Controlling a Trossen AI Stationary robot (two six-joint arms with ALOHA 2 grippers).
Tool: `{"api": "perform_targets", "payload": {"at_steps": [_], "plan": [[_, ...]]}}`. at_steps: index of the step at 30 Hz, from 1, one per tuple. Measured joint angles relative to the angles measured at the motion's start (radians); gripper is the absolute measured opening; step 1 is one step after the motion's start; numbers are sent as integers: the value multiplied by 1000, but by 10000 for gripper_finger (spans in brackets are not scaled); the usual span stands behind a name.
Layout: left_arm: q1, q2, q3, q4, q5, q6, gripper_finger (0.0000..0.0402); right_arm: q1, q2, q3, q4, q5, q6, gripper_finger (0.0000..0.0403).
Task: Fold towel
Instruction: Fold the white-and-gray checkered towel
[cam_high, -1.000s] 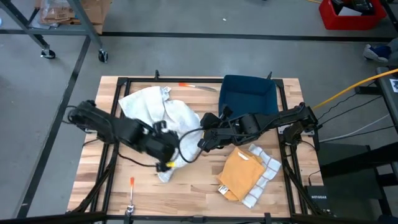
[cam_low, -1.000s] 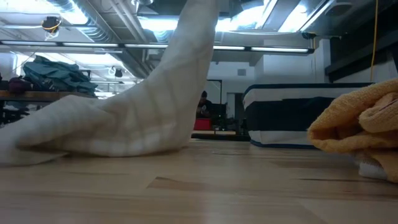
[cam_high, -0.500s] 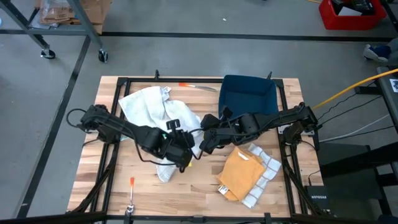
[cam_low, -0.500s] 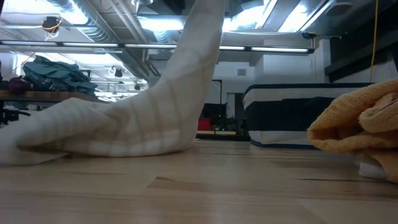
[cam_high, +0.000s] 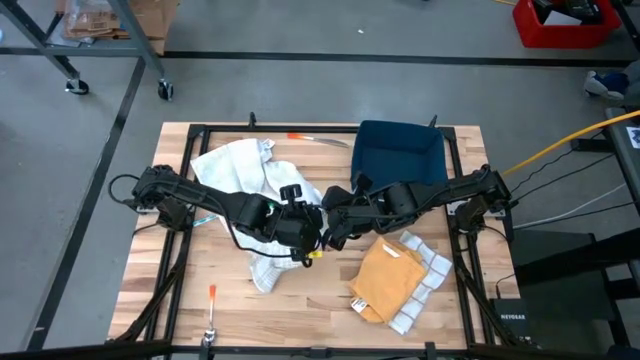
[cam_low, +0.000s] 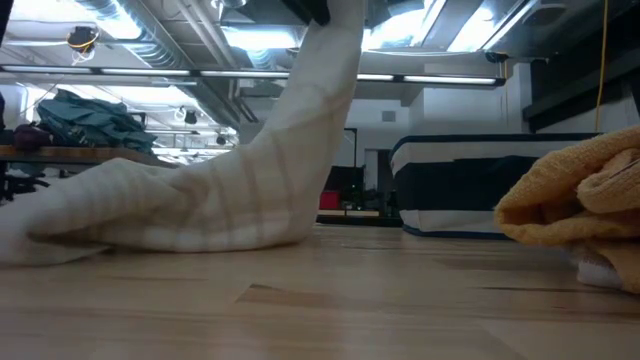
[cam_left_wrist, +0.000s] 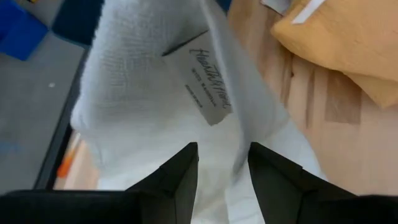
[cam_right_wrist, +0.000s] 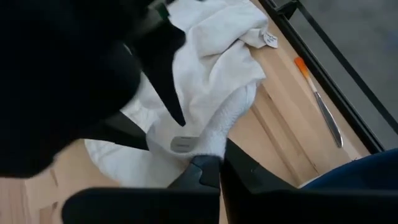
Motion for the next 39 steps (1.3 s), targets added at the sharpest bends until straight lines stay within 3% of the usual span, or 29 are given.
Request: {"api": "perform_targets", "payload": {"at_steps": [9, 20, 39], "plan": [[14, 5, -128, 105, 205, 19, 132, 0, 2, 0, 1, -6, -24, 0], [-14, 5, -262, 142, 261, -64, 132, 0, 2, 0, -55, -33, -43, 0], [-116, 6, -471, 101, 247, -247, 132, 0, 2, 0, -53, -167, -94, 0]]}}
